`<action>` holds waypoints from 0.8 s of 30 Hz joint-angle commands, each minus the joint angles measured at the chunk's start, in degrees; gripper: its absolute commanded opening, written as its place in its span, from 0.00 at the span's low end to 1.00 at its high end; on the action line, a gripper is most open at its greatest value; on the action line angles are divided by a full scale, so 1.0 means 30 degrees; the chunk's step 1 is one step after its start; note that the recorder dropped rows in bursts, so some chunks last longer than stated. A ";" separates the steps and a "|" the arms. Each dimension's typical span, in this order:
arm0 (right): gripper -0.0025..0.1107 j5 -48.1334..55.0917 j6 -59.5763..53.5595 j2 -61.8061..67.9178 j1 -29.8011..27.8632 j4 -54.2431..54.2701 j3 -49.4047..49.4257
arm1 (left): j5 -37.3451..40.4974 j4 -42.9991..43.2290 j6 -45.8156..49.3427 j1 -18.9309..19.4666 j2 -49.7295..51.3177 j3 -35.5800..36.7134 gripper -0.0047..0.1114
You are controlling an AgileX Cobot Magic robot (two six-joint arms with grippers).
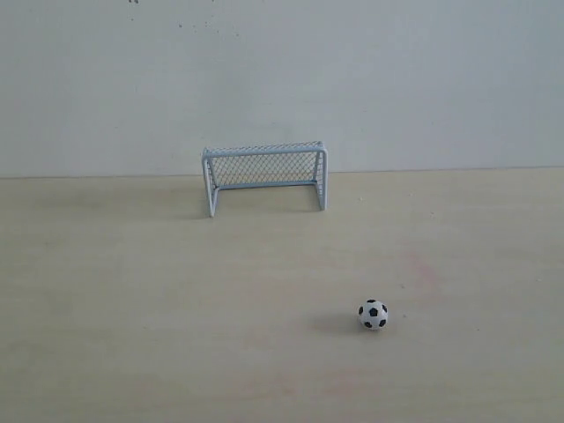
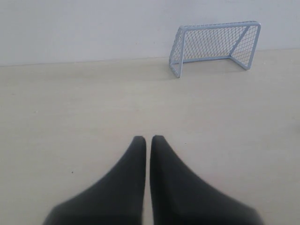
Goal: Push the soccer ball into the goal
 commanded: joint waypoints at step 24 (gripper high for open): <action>0.02 0.6897 0.0215 1.1619 -0.0040 0.0267 -0.8115 | -0.0066 0.0038 0.0089 0.0060 -0.0063 0.0066 0.08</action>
